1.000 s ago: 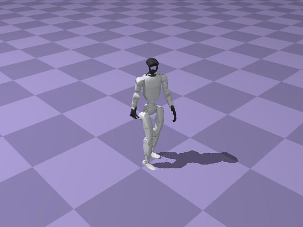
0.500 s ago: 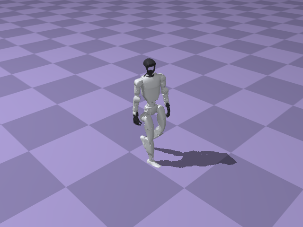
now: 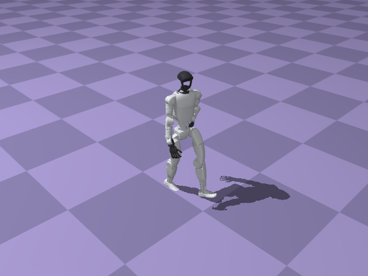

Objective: Walk run

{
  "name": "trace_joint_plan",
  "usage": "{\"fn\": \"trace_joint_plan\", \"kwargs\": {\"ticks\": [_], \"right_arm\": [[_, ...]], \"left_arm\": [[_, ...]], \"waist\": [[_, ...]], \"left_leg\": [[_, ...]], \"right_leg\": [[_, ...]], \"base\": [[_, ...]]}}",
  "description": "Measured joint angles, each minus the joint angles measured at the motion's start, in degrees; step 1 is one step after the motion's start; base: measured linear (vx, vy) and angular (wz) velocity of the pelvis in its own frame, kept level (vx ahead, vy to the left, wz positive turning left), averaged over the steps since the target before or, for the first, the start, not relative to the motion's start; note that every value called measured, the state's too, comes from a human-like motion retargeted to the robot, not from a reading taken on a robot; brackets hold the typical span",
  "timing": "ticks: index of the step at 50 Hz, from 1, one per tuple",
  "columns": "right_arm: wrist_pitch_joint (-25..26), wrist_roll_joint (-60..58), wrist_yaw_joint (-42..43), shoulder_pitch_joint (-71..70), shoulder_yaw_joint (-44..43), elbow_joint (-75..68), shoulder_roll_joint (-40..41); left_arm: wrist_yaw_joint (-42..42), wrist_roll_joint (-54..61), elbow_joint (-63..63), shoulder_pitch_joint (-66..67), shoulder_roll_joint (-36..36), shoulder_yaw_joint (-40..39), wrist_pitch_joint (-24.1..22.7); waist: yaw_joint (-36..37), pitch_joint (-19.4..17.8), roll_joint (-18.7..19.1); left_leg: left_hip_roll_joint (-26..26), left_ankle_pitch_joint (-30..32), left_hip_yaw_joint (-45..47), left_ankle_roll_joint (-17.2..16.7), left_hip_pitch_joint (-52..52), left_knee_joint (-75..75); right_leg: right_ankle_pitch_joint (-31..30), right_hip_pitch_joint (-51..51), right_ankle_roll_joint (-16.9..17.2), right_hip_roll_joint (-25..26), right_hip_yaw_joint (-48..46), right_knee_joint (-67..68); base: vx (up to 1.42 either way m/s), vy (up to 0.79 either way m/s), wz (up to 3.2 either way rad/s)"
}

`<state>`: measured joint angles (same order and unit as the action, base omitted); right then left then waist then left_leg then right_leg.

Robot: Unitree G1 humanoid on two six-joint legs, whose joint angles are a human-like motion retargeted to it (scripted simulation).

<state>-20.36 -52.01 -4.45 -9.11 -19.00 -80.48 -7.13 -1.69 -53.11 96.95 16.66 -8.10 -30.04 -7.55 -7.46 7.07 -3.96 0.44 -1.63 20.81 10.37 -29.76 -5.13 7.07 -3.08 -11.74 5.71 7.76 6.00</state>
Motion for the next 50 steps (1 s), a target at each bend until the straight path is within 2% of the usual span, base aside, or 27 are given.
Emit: {"fn": "trace_joint_plan", "kwargs": {"ticks": [3, 6, 9, 12, 15, 18, 20, 22, 24, 28, 34, 35, 38, 40, 42, 43, 45, 47, 48, 50], "right_arm": [[2.27, -2.26, 2.46, 4.48, -0.69, -4.3, 0.62], [4.32, -3.31, 6.77, 9.08, -0.42, -10.05, 1.08], [5.74, -2.52, 10.6, 12.79, 0.13, -15.69, 0.86], [9.24, -2.87, 9.98, 16.06, -0.58, -16.92, 0.68], [11.98, -4.2, 8.0, 18.27, -2.86, -16.92, 0.56], [10.99, -4.26, 6.1, 19.69, -5.17, -16.57, 0.73], [10.11, -4.23, 4.79, 20.7, -6.28, -15.5, 1.03], [9.42, -3.45, 4.39, 21.35, -6.61, -15.1, 1.19], [9.37, -2.42, 4.86, 21.67, -6.54, -15.22, 1.23], [10.02, -1.42, 4.88, 20.87, -6.62, -15.64, 1.44], [9.97, -3.06, 4.37, 19.99, -6.39, -15.39, 1.25], [10.17, -3.18, 4.45, 19.94, -6.38, -15.39, 1.23], [10.37, -3.32, 4.47, 19.8, -6.94, -15.46, 1.0], [10.38, -3.1, 4.24, 19.84, -7.44, -15.71, 0.53], [10.66, -2.51, 4.07, 19.94, -7.52, -16.22, 0.09], [10.89, -2.1, 4.02, 19.87, -7.52, -16.6, -0.09], [11.46, -1.22, 3.69, 19.39, -7.77, -16.92, -0.51], [11.31, -0.77, 3.13, 17.9, -7.36, -16.85, -0.86], [10.85, -0.79, 2.95, 16.97, -6.89, -16.66, -0.93], [9.75, -1.07, 2.35, 15.05, -5.96, -15.4, -0.87]], "left_arm": [[0.11, -0.57, -0.23, -0.64, -0.77, -0.21, 0.64], [0.23, 2.23, -0.58, -2.8, -1.67, 0.21, 0.57], [0.53, 6.33, -1.8, -6.33, -2.35, 1.92, 0.23], [1.15, 9.66, -3.5, -10.73, -2.97, 4.1, -0.63], [0.91, 10.27, -5.67, -15.12, -3.43, 6.11, -1.71], [1.16, 9.71, -8.74, -18.85, -4.01, 8.54, -3.1], [1.7, 9.6, -10.9, -20.83, -4.44, 9.66, -4.58], [2.14, 10.03, -12.83, -22.34, -4.99, 10.53, -6.31], [2.28, 10.77, -14.41, -23.46, -5.54, 11.13, -7.71], [1.24, 13.24, -16.13, -25.28, -6.43, 10.97, -9.34], [-0.38, 16.9, -15.11, -24.85, -5.97, 9.84, -10.59], [-0.44, 16.92, -14.7, -24.38, -5.83, 9.78, -10.56], [-0.27, 15.15, -12.67, -22.5, -5.38, 9.77, -9.85], [0.04, 13.03, -10.82, -20.84, -5.04, 10.04, -8.87], [0.54, 10.38, -9.0, -18.6, -4.74, 10.29, -7.43], [0.76, 8.93, -8.15, -17.33, -4.58, 10.41, -6.62], [1.22, 6.42, -6.7, -14.69, -3.93, 11.01, -4.98], [1.87, 5.22, -5.39, -12.31, -3.49, 11.18, -4.05], [2.07, 4.85, -4.79, -11.21, -3.47, 10.9, -3.96], [2.0, 3.96, -4.16, -9.07, -3.36, 10.12, -3.73]], "waist": [[1.54, 1.57, -0.96], [0.85, 2.76, -1.46], [-0.72, 2.71, 0.63], [-0.97, 2.73, 2.97], [-1.25, 2.34, 5.41], [-4.12, 1.56, 7.6], [-6.27, 1.21, 8.15], [-7.63, 0.99, 7.53], [-8.51, 0.56, 6.52], [-10.24, -1.09, 4.83], [-10.97, -1.86, 5.19], [-11.18, -1.91, 5.28], [-12.87, -1.22, 6.43], [-14.45, -0.53, 7.22], [-14.82, 0.51, 7.93], [-14.47, 0.97, 8.27], [-13.2, 1.6, 8.36], [-12.36, 1.98, 6.83], [-12.06, 2.3, 5.75], [-11.56, 2.89, 4.3]], "left_leg": [[-2.22, 3.44, -4.24, -0.01, 2.19, 1.01], [-3.55, 2.19, -6.71, 1.01, 3.47, -0.19], [-2.34, -0.7, -7.1, 1.6, 6.2, -0.94], [-0.55, -3.65, -7.89, 1.11, 8.21, -1.6], [0.7, -5.75, -7.42, 0.66, 10.98, -1.44], [0.9, -7.03, -8.31, 0.05, 13.83, -1.13], [0.23, -8.04, -8.95, -0.29, 15.56, -1.15], [-1.26, -9.08, -8.68, -0.46, 17.8, -0.84], [-2.95, -10.21, -8.55, -0.69, 20.49, -0.41], [-5.3, -12.07, -8.28, -1.68, 26.23, 0.61], [-5.34, -14.41, -7.55, -4.5, 31.64, 0.17], [-5.32, -14.63, -7.82, -5.06, 32.38, -0.06], [-4.18, -14.05, -8.7, -7.51, 33.33, -1.61], [-3.39, -12.04, -9.67, -9.57, 33.8, -3.24], [-1.97, -7.3, -10.02, -12.79, 33.78, -5.51], [-0.92, -3.87, -9.97, -14.84, 33.63, -7.11], [0.37, 4.78, -10.45, -18.93, 32.74, -12.05], [0.09, 12.97, -10.71, -22.47, 29.93, -20.36], [-0.44, 15.97, -10.38, -23.76, 27.98, -25.28], [-0.28, 20.95, -9.68, -23.98, 23.08, -35.69]], "right_leg": [[-5.42, -1.12, 3.48, -1.39, -1.89, 2.44], [-16.64, -0.5, 8.84, -2.29, -3.18, 7.66], [-27.69, 3.09, 14.19, 0.74, -3.31, 17.6], [-32.92, 9.34, 17.06, 3.97, -3.08, 29.62], [-24.32, 14.99, 14.63, 2.13, -6.36, 35.74], [-16.11, 19.35, 14.56, 2.09, -5.58, 34.26], [-11.87, 21.55, 15.82, 0.92, -4.39, 29.88], [-10.84, 22.57, 18.38, -1.77, -3.85, 22.6], [-10.45, 23.19, 19.46, -4.08, -2.95, 15.15], [-8.49, 24.5, 19.07, -6.38, -0.81, 2.53], [-9.07, 26.23, 20.72, -7.41, -7.63, -8.59], [-8.78, 26.06, 20.67, -7.16, -8.16, -8.48], [-11.34, 25.21, 15.25, -5.98, -8.09, -6.41], [-15.87, 24.23, 13.92, -5.14, -7.27, -6.9], [-17.64, 22.78, 13.07, -3.94, -4.5, -7.2], [-17.21, 22.14, 12.82, -4.12, -6.2, -6.85], [-15.69, 20.98, 10.71, -3.18, -3.95, -5.82], [-14.34, 19.14, 8.91, -3.99, -3.88, -5.16], [-13.72, 18.3, 8.08, -4.74, -5.3, -5.0], [-12.06, 16.61, 6.66, -5.25, -4.21, -4.94]], "base": [[0.84, 0.06, -0.27], [0.92, 0.07, 0.25], [0.79, 0.0, 0.52], [0.67, 0.01, -0.1], [0.57, 0.07, -0.22], [0.57, 0.03, 0.54], [0.59, -0.03, 0.6], [0.59, -0.07, 0.3], [0.47, -0.08, 0.13], [0.54, -0.14, 0.19], [0.56, -0.17, 0.06], [0.57, -0.19, 0.34], [0.59, -0.21, 0.66], [0.81, -0.32, 0.89], [0.72, -0.3, 0.56], [0.78, -0.34, 0.25], [0.79, -0.34, 0.09], [0.72, -0.33, -0.08], [0.62, -0.33, -0.18], [0.44, -0.27, 0.0]]}}
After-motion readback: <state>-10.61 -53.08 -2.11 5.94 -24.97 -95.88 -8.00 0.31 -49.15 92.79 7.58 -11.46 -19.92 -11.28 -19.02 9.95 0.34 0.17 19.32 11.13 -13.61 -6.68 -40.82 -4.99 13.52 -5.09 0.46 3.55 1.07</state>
